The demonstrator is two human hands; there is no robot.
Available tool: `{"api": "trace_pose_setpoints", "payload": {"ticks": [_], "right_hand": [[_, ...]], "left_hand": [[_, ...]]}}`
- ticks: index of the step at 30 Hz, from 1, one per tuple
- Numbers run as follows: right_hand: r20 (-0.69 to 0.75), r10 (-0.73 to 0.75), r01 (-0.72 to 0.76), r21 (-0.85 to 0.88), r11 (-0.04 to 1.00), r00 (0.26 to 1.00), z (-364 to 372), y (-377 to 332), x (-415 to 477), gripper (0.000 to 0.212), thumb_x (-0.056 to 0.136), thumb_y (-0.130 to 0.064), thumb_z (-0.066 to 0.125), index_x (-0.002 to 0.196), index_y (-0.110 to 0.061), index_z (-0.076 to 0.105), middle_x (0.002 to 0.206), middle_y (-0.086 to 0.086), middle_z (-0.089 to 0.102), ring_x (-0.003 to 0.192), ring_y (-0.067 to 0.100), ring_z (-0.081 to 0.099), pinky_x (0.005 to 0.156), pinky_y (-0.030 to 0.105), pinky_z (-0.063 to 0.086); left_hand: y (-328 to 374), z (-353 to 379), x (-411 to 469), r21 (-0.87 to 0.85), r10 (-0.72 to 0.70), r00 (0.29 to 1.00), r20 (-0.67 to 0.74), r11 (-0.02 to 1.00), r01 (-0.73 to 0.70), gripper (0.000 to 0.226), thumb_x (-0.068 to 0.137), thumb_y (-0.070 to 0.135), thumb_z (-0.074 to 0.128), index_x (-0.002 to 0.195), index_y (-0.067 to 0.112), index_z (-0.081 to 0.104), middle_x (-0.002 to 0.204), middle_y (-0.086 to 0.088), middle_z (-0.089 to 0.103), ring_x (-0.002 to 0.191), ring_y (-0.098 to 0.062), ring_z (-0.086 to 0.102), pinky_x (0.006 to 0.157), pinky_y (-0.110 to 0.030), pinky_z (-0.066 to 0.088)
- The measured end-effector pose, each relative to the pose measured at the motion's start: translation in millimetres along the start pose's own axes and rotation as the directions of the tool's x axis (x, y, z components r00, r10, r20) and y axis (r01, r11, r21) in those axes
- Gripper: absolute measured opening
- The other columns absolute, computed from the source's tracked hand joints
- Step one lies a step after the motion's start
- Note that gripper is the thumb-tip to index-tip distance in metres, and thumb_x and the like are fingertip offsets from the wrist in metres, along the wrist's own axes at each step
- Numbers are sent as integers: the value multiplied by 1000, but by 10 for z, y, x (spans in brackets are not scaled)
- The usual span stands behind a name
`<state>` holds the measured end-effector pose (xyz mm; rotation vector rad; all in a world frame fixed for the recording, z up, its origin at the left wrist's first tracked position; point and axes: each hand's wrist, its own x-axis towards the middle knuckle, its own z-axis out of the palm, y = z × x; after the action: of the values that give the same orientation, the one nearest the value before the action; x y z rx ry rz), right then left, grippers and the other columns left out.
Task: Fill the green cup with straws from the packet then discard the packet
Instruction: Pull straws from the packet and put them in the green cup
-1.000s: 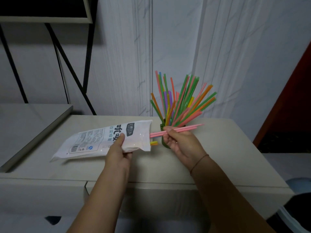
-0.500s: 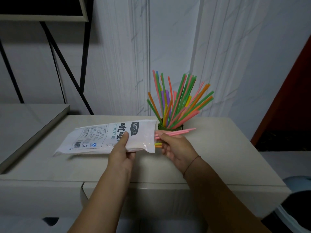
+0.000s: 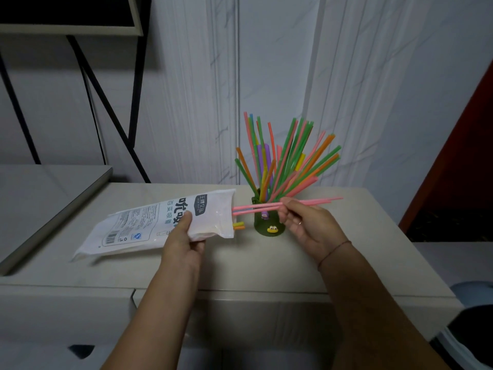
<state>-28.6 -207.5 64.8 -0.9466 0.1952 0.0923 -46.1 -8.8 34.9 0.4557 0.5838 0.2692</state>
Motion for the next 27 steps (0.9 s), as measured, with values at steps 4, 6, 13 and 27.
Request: {"api": "trace_pose_setpoints", "payload": {"ticks": [4,6,13,27], "right_hand": [[-119,-135,134,-16,991,984,-159,-219,20,5,88,1,57,87,5,60,53,6,68,50,9,67,50,18,54],[-168,-215,210,-46,977,962,-232,-314,29,7,88,1,57,92,6,59,58,9,67,50,9,67,51,18,55],[-230,-431,389,-205,898,873,-345,-502,10,15,90,-2,55,102,8,57,76,15,62,52,8,66,54,14,55],[-245,-620,520,-368,771,746,-472,-700,78,11,89,-6,57,95,2,60,69,9,63,52,7,67,58,15,55]], "left_hand": [[37,-14,24,-45,36,999,-41,998,-38,45,86,0,64,128,12,54,124,-7,65,74,-15,65,47,-32,56],[46,-25,35,-39,36,998,-45,999,-38,37,87,0,63,120,14,56,123,-6,64,73,-15,64,45,-31,56],[21,-9,38,-34,17,999,-50,999,-18,43,86,1,65,126,14,55,115,-4,65,72,-15,64,42,-30,56],[23,11,24,4,-25,997,-74,1000,26,30,84,1,66,109,15,58,120,-5,66,90,-18,66,55,-34,58]]}}
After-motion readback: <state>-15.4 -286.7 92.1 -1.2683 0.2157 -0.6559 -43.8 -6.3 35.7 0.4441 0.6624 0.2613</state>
